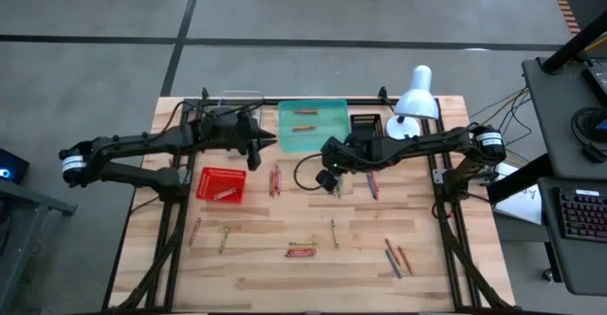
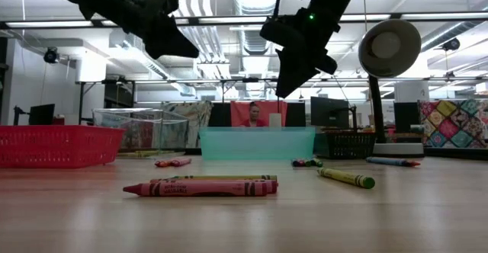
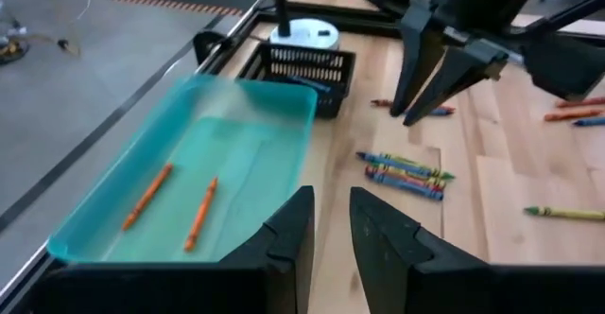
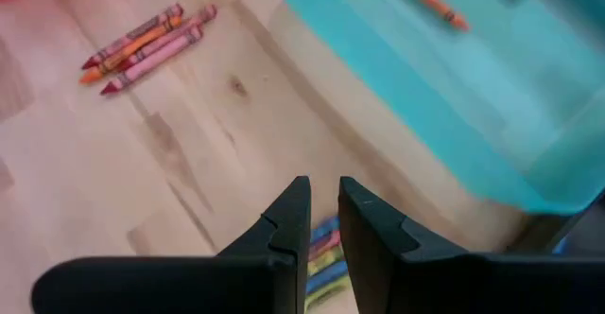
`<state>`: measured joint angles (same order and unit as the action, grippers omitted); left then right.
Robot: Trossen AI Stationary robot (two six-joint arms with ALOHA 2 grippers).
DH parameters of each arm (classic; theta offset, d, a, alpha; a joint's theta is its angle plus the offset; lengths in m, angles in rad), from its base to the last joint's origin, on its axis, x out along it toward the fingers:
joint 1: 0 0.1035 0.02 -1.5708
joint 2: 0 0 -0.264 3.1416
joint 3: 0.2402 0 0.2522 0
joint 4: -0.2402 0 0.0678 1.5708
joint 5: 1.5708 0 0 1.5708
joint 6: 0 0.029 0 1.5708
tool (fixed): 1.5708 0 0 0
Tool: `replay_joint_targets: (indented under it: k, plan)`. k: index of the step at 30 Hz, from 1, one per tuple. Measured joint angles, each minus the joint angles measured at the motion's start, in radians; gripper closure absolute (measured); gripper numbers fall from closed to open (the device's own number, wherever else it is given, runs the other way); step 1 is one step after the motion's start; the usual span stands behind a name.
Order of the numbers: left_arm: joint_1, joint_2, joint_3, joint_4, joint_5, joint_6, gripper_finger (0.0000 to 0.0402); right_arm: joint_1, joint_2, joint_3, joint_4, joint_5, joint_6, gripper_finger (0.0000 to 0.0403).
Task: Sort crayons
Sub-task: Put the blue crayon into the black bin
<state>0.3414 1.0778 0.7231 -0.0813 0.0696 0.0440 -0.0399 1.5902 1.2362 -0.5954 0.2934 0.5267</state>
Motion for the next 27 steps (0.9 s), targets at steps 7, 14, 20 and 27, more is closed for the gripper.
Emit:
replay_joint_targets:
  k: [7,14,20,27]
  plan:
    - [-0.002,0.0,-0.007,0.05,-0.002,0.025,0.0347,0.0,0.0,-0.007,-0.113,-0.032,0.109,0.0353]
    - [-0.002,0.003,-0.013,0.099,-0.002,0.05,0.0347,0.002,0.0,-0.031,-0.285,-0.032,0.262,0.0353]
    - [-0.001,0.021,-0.013,0.123,-0.003,0.063,0.0347,0.033,0.0,-0.074,-0.359,-0.12,0.364,0.0353]
    - [-0.001,0.049,-0.013,0.178,-0.007,0.105,0.0347,0.137,0.0,-0.115,-0.358,-0.389,0.402,0.0353]
